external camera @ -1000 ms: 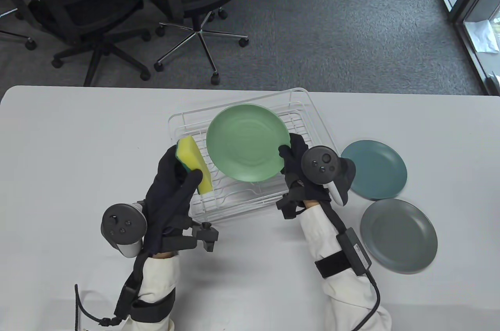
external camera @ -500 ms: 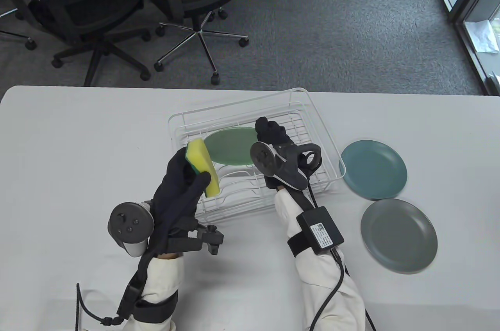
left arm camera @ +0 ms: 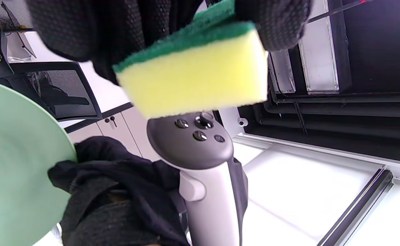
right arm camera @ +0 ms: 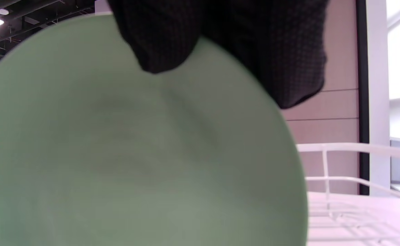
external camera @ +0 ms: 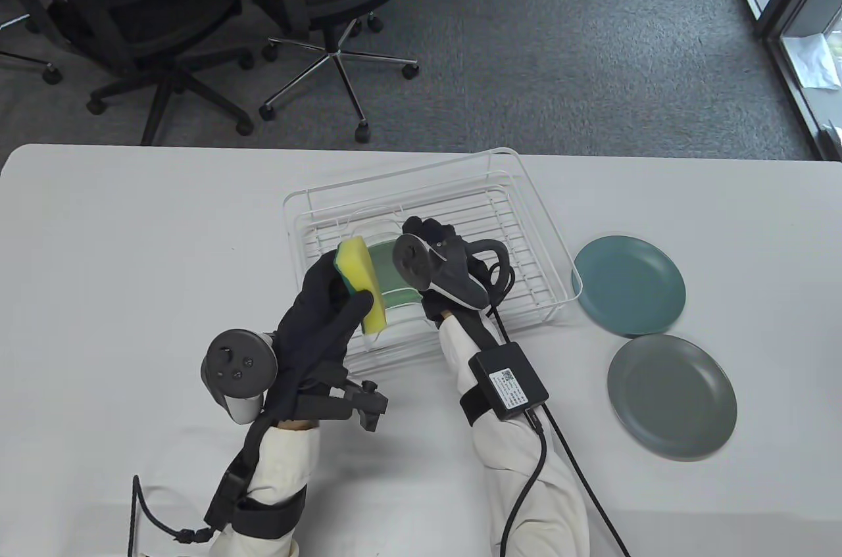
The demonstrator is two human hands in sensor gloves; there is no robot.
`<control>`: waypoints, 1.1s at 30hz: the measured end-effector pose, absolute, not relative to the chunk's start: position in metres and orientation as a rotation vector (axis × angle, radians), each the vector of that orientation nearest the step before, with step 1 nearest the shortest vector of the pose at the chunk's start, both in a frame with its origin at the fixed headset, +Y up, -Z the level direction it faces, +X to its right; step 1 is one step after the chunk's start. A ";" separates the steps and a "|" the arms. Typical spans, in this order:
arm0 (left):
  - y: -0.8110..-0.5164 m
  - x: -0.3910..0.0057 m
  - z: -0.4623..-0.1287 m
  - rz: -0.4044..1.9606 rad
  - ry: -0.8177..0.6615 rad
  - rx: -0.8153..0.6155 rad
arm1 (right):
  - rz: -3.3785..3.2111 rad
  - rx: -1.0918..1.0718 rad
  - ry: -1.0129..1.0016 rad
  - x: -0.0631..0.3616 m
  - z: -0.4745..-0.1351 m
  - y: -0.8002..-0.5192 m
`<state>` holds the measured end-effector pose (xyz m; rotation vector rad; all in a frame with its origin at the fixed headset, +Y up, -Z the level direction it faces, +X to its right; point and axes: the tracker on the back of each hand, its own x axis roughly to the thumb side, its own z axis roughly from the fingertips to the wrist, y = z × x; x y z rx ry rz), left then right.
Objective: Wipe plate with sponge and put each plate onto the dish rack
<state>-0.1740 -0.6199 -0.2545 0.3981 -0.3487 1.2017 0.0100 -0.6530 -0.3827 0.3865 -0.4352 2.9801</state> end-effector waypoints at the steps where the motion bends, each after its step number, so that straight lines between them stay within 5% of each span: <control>1: -0.620 -0.174 -0.255 1.206 -0.348 0.395 | 2.973 0.388 -0.420 0.009 -0.383 -0.654; 9: -0.622 -0.171 -0.255 1.211 -0.353 0.377 | 2.980 0.302 -0.411 0.030 -0.378 -0.645; 19: -0.625 -0.164 -0.255 1.189 -0.372 0.337 | 3.082 0.001 -0.507 0.143 -0.352 -0.614; 25: -0.637 -0.154 -0.262 1.138 -0.362 0.277 | 3.147 -0.203 -0.190 0.213 -0.338 -0.626; 33: -0.651 -0.148 -0.270 1.071 -0.332 0.232 | 3.178 -0.443 0.215 0.286 -0.329 -0.683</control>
